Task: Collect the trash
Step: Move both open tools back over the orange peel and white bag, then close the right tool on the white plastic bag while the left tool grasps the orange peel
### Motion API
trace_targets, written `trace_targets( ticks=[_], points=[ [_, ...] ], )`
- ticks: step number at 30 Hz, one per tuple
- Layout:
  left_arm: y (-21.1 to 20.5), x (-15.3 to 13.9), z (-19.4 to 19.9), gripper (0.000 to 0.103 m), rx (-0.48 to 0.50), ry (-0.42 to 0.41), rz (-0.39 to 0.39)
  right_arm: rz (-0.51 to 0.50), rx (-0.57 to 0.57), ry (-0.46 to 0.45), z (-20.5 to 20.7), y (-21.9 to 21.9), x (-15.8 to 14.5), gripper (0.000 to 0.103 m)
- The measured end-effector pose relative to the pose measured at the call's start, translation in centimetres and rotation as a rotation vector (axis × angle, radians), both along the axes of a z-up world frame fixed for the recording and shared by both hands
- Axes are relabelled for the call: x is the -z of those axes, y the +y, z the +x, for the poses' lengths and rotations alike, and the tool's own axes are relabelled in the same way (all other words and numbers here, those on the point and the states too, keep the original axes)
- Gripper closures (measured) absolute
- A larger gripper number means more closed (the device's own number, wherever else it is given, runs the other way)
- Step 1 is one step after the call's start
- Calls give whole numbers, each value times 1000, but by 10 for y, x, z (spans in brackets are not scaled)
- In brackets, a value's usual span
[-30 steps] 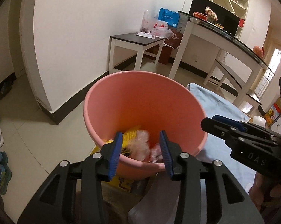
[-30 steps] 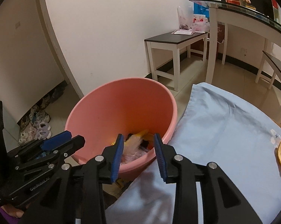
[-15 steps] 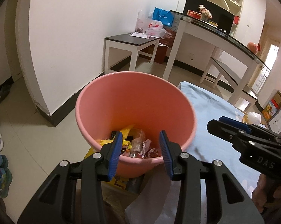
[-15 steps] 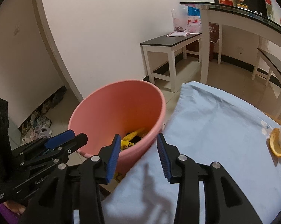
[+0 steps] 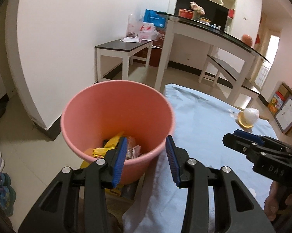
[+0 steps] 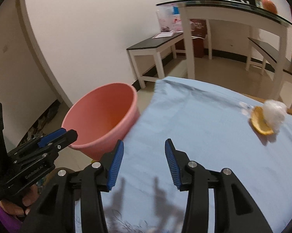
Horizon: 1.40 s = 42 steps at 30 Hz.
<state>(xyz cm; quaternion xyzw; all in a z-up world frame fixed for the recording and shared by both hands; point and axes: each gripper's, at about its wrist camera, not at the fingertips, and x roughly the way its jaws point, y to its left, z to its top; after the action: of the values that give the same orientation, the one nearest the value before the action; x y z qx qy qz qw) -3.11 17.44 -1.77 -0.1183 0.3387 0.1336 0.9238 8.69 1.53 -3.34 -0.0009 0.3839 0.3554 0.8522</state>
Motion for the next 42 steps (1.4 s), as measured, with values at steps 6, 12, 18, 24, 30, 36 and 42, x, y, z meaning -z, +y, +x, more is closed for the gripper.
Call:
trace_targets(
  ticks=[6,12,18,24,30,36,42],
  points=[
    [-23,2,7,62,44,14,4,7,69,8,-3,-39,1,58],
    [-49,5,18,62,103,29,16,13,162,28,-1,-85,10,55],
    [-72,10,32,62,154,46,14,33,277,59,10,-133,17,53],
    [-90,17,46,62,203,72,20,54,384,57,28,-176,18,48],
    [-106,22,63,62,252,89,34,76,448,36,66,-197,11,43],
    [-120,23,90,62,312,94,23,66,467,38,111,-190,18,42],
    [-138,21,127,62,383,76,35,86,480,91,146,-180,36,42]
  ],
)
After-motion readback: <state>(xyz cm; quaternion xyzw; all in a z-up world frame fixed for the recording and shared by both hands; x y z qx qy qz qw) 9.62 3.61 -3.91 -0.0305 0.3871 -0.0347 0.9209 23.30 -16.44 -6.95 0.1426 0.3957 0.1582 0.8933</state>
